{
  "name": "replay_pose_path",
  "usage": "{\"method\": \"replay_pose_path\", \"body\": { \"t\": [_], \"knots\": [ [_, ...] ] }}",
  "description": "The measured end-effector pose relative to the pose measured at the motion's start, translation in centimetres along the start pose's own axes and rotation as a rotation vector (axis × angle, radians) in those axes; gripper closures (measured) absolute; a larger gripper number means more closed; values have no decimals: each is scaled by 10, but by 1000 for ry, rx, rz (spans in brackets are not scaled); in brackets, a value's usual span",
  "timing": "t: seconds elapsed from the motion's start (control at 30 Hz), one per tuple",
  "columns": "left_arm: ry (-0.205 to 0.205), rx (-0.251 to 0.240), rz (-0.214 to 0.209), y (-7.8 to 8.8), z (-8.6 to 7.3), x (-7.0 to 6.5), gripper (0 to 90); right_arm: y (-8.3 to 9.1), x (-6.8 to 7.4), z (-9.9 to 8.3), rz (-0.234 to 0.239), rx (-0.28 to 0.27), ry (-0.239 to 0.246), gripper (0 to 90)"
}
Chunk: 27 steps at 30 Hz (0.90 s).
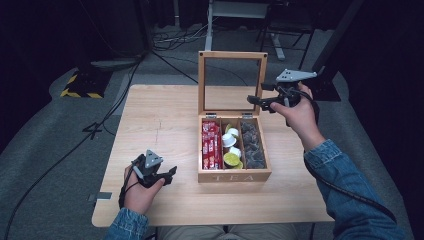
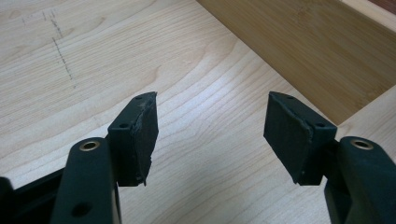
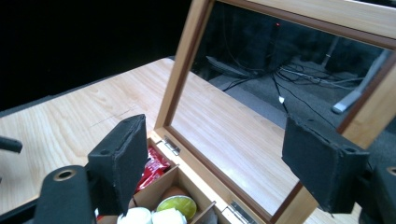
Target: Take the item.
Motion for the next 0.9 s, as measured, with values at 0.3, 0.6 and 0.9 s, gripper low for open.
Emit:
{"method": "replay_pose_path", "body": {
  "t": [0.3, 0.6, 0.9],
  "knots": [
    [10, 25, 0, -2, -8, 2, 345, -3, 23, -10, 38, 37, -28, 362],
    [9, 70, 2, -7, -17, 8, 331, -15, 53, -23, 100, 73, -40, 430],
    [-19, 91, 13, -11, -22, 11, 317, -32, 77, -38, 136, 120, -11, 409]
  ]
}}
Point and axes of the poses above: each handheld gripper's, and its own axes: y roughly backward along the jaws, z roughly out of its top, x roughly to its left, the point moved 6 cm from there along -y, roughly forward along the jaws, and after that the axes turned 7 degrees about -x, right-handed, at the moved point
